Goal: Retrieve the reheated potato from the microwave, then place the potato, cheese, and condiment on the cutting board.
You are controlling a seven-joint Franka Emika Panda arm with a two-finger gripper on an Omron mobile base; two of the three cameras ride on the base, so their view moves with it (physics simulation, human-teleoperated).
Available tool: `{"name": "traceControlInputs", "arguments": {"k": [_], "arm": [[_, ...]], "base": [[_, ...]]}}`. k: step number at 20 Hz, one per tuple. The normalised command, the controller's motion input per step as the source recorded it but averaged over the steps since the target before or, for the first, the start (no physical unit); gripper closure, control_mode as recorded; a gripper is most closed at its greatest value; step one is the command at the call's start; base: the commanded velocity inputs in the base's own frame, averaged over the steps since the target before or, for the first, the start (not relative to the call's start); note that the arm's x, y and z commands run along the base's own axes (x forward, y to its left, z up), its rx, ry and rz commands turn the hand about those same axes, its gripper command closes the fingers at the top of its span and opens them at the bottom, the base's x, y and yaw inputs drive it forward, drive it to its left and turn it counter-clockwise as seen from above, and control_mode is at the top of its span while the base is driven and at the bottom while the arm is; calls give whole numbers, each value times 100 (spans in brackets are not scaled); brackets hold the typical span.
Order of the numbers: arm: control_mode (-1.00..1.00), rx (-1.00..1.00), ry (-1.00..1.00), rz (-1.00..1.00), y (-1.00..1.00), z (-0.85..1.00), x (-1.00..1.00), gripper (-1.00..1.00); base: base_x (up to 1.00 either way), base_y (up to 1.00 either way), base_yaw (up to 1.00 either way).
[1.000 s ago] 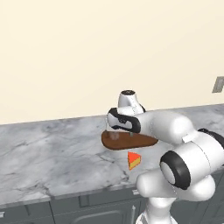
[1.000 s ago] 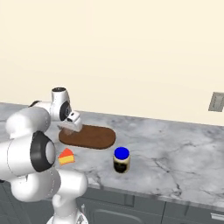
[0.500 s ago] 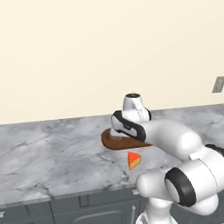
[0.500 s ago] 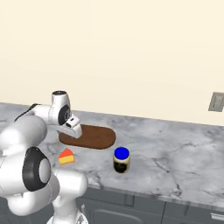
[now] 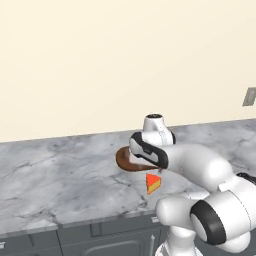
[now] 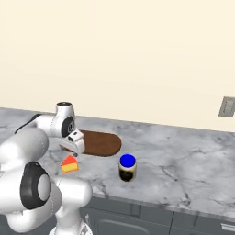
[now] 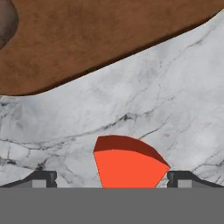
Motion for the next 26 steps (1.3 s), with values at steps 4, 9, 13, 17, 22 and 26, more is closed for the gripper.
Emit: {"name": "traceControlInputs", "arguments": {"k": [4,9,13,17,22,26], "arm": [[-100,0,4,-7,-1,-8,-30,-100],[-100,-1,2,-5,-2,-17,-24,-100],[-100,-2,2,-1,0,-37,-2,-100],[-100,-1,2,0,0,-32,1,-100],[-100,-1,1,0,0,-25,1,-100],[-100,-1,0,0,-1,-11,-6,100]], "base": [[0,0,0],[0,0,0],[0,0,0],[0,0,0],[0,0,0],[0,0,0]]}}
